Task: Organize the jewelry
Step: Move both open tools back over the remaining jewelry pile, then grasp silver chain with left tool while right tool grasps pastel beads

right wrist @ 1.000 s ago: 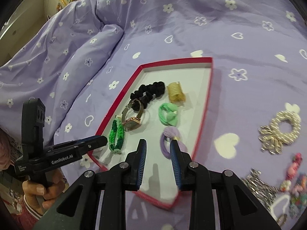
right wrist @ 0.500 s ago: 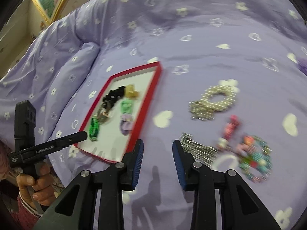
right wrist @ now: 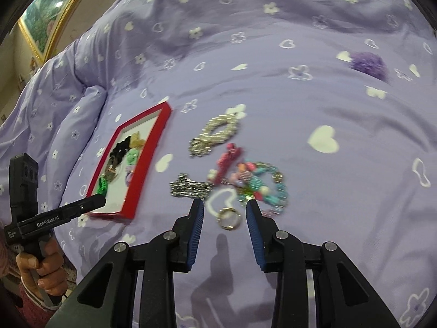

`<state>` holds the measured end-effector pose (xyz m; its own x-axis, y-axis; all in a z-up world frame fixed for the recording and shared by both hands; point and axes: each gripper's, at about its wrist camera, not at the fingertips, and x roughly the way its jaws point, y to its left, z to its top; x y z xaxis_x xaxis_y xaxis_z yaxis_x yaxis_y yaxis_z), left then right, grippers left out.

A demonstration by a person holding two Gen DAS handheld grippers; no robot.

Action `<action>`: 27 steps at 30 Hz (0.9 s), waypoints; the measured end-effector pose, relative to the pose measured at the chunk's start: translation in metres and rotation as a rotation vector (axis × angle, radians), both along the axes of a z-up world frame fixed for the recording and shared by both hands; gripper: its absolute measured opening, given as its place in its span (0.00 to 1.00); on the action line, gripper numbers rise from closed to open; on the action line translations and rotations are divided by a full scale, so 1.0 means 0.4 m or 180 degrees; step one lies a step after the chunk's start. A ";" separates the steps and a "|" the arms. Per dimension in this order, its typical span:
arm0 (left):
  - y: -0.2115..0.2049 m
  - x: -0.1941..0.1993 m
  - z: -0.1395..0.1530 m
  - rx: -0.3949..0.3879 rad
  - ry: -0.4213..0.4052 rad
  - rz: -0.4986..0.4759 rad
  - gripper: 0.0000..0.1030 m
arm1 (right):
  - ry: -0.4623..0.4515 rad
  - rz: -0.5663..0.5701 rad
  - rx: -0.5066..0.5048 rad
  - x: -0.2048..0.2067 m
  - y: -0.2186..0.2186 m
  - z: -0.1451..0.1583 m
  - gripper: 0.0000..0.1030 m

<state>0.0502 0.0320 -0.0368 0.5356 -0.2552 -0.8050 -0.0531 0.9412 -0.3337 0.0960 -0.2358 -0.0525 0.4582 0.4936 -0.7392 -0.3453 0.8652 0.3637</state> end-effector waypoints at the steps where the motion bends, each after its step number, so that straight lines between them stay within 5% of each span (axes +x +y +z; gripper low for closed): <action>1: -0.012 0.003 0.000 0.0005 0.0002 -0.0027 0.25 | -0.0002 -0.0021 -0.0005 0.000 -0.010 -0.001 0.34; 19: -0.136 0.099 -0.036 0.0223 0.0147 -0.0403 0.25 | 0.0002 -0.0127 -0.0092 0.036 -0.070 -0.032 0.34; 27: -0.193 0.167 -0.068 0.0405 0.0200 -0.0605 0.34 | -0.0031 -0.0013 -0.0309 0.074 -0.046 -0.050 0.34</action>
